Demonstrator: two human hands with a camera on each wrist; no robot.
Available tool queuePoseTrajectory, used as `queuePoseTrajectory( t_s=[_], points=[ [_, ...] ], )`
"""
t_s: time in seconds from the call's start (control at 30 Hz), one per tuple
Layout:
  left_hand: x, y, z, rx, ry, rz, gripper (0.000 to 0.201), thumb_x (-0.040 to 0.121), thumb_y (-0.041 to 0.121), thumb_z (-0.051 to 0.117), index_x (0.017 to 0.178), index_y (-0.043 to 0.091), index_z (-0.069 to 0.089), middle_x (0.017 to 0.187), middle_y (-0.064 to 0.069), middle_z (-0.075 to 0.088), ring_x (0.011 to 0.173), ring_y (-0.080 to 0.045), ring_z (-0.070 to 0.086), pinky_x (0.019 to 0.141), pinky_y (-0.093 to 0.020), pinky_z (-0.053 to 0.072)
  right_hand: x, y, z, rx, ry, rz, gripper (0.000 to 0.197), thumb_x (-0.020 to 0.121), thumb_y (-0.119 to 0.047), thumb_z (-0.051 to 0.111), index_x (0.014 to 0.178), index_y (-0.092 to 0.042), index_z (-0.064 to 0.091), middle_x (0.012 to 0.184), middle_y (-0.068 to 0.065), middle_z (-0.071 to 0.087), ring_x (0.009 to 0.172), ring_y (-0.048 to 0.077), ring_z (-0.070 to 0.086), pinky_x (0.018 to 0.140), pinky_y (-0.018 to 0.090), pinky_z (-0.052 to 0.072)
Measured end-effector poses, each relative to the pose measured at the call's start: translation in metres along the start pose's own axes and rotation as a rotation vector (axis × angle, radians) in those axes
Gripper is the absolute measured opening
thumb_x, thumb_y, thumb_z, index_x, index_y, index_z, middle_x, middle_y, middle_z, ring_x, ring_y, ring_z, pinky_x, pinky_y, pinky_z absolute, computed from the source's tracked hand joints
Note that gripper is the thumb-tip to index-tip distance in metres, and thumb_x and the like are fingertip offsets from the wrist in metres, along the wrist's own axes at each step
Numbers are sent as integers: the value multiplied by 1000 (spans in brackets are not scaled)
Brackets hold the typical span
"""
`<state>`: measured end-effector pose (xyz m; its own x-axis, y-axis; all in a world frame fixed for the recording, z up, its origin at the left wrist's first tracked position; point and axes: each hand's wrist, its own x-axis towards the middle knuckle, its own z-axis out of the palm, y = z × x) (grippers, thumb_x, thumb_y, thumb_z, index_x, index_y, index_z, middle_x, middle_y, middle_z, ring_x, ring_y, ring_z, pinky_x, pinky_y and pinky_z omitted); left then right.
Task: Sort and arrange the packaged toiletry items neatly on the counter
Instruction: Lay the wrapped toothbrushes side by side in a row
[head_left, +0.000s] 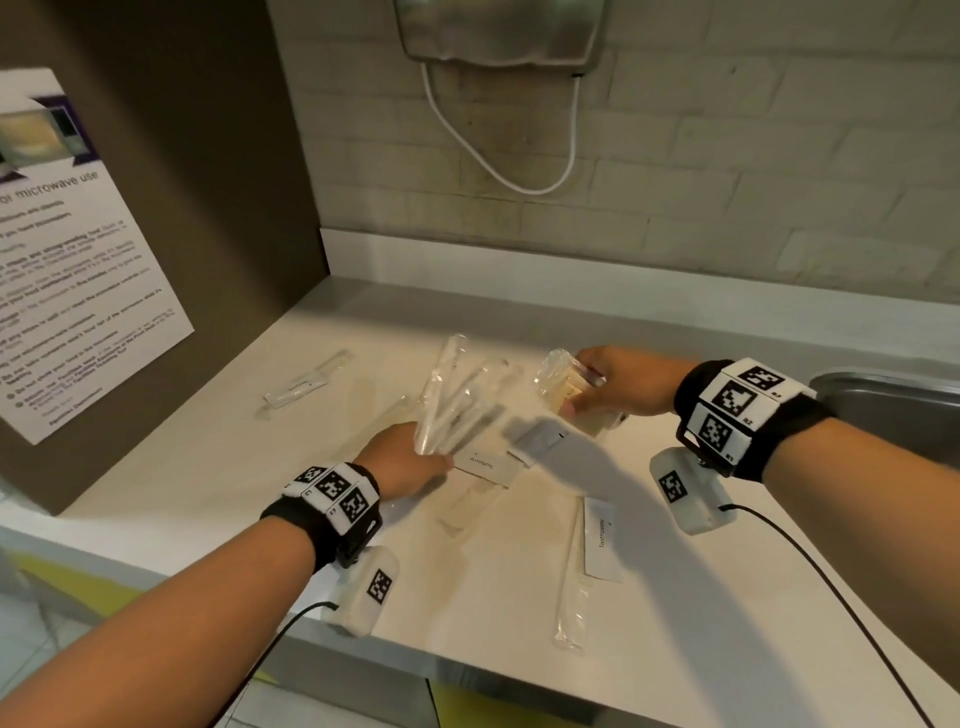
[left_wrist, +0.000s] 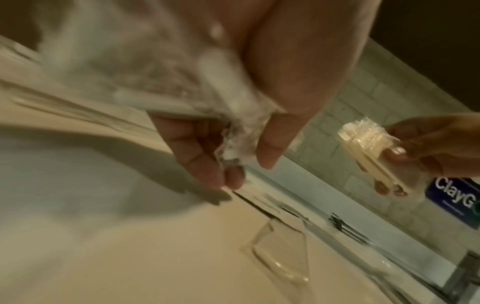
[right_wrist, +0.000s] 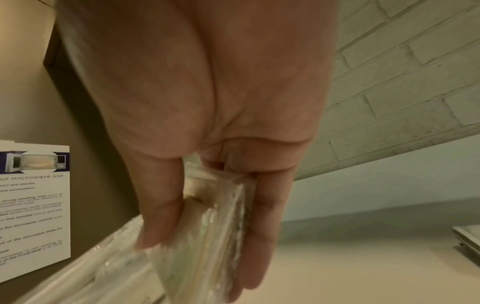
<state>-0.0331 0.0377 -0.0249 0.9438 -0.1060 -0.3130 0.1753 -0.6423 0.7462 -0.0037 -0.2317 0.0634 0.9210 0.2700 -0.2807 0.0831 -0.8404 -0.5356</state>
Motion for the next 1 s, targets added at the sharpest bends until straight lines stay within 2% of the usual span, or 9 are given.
queuePoseTrajectory(
  t_s=[0.1, 0.17, 0.27, 0.47, 0.63, 0.77, 0.83, 0.93, 1.0],
  points=[
    [0, -3, -2, -311, 57, -12, 23, 89, 11, 68, 108, 9, 57, 73, -18, 68, 61, -27, 61, 65, -40, 54, 0, 5, 2, -24, -3, 21, 38, 86, -27, 70, 113, -5, 55, 103, 11, 61, 77, 17, 60, 56, 23, 52],
    [1, 4, 1, -398, 50, 11, 26, 87, 7, 69, 107, 11, 53, 71, -18, 66, 58, -26, 57, 61, -40, 52, -1, 11, 1, -58, -3, 43, 36, 86, -28, 70, 110, -5, 56, 100, 9, 61, 76, 18, 60, 55, 22, 51],
    [7, 21, 13, -463, -5, 40, 31, 85, 8, 73, 109, 9, 54, 74, -18, 66, 61, -27, 58, 61, -40, 53, -7, 26, -1, -92, -27, 89, 39, 81, -30, 75, 108, -9, 57, 99, 6, 63, 72, 15, 59, 55, 22, 49],
    [16, 67, 51, -566, -90, 47, 23, 85, 14, 74, 100, -2, 64, 69, -15, 66, 56, -26, 58, 64, -45, 55, -28, 74, -6, -310, -124, 220, 31, 74, -45, 77, 78, -30, 50, 78, -14, 54, 70, 6, 51, 61, 22, 38],
    [18, 97, 77, -508, -150, 104, 21, 87, 18, 72, 94, -1, 66, 68, -12, 65, 64, -27, 56, 65, -46, 57, -43, 119, -12, -352, -145, 290, 42, 73, -42, 77, 107, -24, 62, 96, -9, 59, 89, 14, 55, 76, 25, 44],
    [25, 110, 90, -457, -121, 153, 19, 87, 17, 72, 96, 1, 67, 75, -16, 70, 62, -24, 64, 61, -40, 60, -45, 143, -19, -315, -122, 327, 37, 68, -39, 81, 98, -29, 62, 97, -7, 62, 90, 14, 58, 86, 29, 51],
    [29, 115, 95, -451, -110, 147, 21, 86, 19, 73, 98, 3, 67, 84, -19, 74, 64, -23, 69, 60, -40, 60, -43, 150, -23, -301, -104, 342, 39, 68, -37, 82, 102, -28, 65, 99, -7, 62, 93, 15, 58, 90, 31, 52],
    [38, 120, 99, -447, -112, 139, 22, 85, 21, 74, 99, 5, 68, 87, -19, 74, 67, -25, 70, 62, -42, 60, -37, 160, -29, -275, -86, 343, 45, 69, -33, 82, 110, -23, 69, 97, -8, 62, 94, 14, 57, 87, 27, 49],
    [45, 123, 100, -427, -108, 159, 23, 86, 20, 74, 101, 4, 68, 84, -17, 74, 68, -23, 71, 62, -36, 58, -31, 165, -31, -261, -94, 342, 45, 67, -32, 84, 109, -23, 70, 94, -8, 63, 95, 15, 59, 87, 27, 50]
  ],
)
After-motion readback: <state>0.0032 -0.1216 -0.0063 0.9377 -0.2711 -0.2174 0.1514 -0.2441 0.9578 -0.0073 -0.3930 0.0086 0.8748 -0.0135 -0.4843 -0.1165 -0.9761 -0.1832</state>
